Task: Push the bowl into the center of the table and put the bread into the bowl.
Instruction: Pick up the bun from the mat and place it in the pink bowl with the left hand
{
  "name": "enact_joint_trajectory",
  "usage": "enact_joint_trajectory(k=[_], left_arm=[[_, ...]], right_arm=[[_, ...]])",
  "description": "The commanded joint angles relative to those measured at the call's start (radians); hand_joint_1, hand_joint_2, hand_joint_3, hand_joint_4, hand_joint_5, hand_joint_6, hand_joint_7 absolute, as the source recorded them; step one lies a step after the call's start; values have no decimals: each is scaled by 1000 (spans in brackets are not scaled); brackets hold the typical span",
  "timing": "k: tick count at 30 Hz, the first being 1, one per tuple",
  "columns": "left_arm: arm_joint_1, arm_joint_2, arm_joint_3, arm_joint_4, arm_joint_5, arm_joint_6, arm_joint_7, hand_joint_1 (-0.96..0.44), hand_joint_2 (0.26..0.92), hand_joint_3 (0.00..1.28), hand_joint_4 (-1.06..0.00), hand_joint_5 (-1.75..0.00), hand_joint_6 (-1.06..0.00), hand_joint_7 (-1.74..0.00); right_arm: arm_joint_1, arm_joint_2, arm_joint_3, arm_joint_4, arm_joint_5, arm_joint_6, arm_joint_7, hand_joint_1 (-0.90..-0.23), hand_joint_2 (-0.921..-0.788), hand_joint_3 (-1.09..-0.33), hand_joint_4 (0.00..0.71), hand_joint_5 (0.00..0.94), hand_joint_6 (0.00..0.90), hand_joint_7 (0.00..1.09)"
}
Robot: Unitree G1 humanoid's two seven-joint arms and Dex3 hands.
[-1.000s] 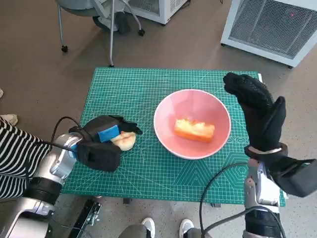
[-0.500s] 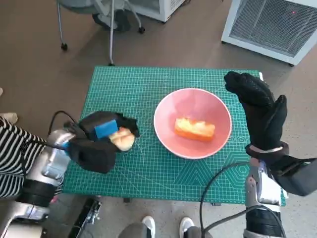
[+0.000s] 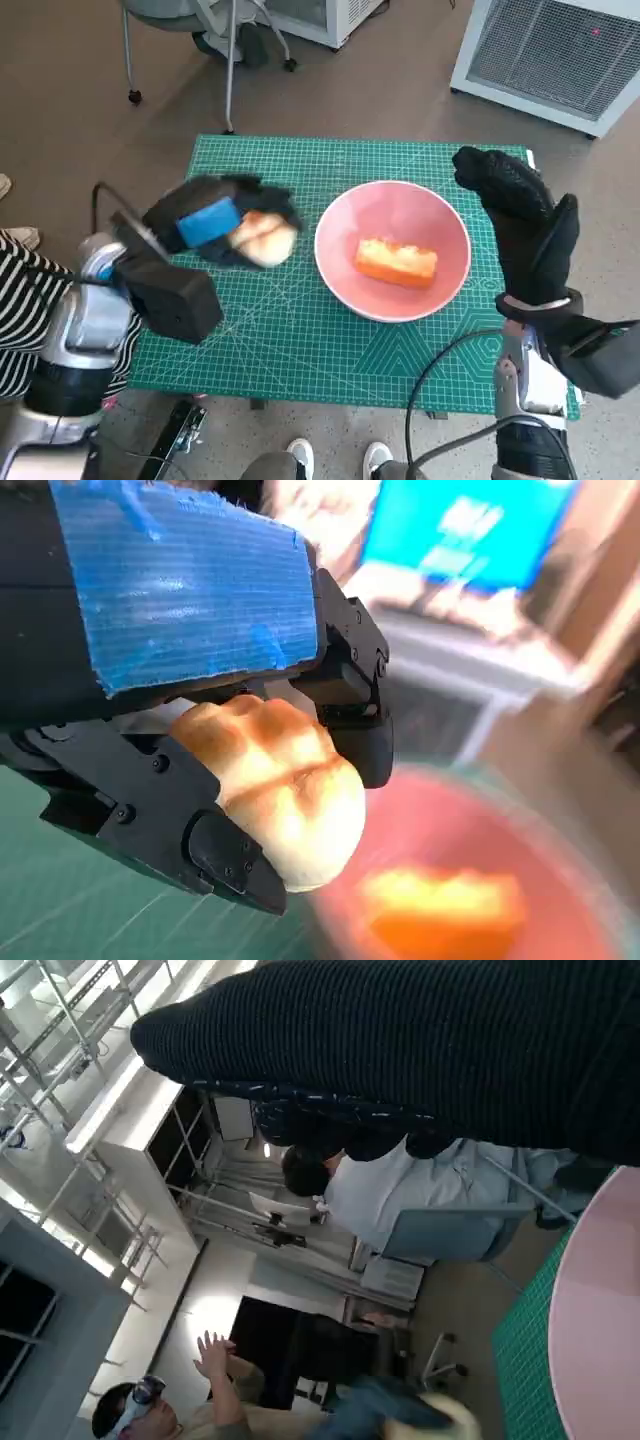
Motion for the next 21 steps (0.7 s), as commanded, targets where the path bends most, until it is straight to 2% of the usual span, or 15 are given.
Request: enact_joint_trajectory(k=[1,14,16,21], left_arm=[[-43,-58,-29,-14,8,3,25,1,900,1,-864,-1004,-684,-1074],[-104,-153,-137,97,18,-15,-21,0,898,3,-863,-1013,-692,-1064],[-111,-160,-157,113,29,-17,-30,0,905,7,-841,-1057,-676,-1059],[-124,-172,-197,155,53,-21,-49,0,918,73,-740,-1127,-567,-1201]], right_arm=[[26,0,1,5,5,14,6,-720,-921,-746,178,0,72,419],[57,-9,-7,-26,8,24,0,-722,-921,-747,178,0,67,422],[61,-10,-10,-30,10,27,-1,-723,-921,-747,178,0,67,423],[68,-8,-15,-42,12,32,-5,-724,-921,-746,180,1,67,424]])
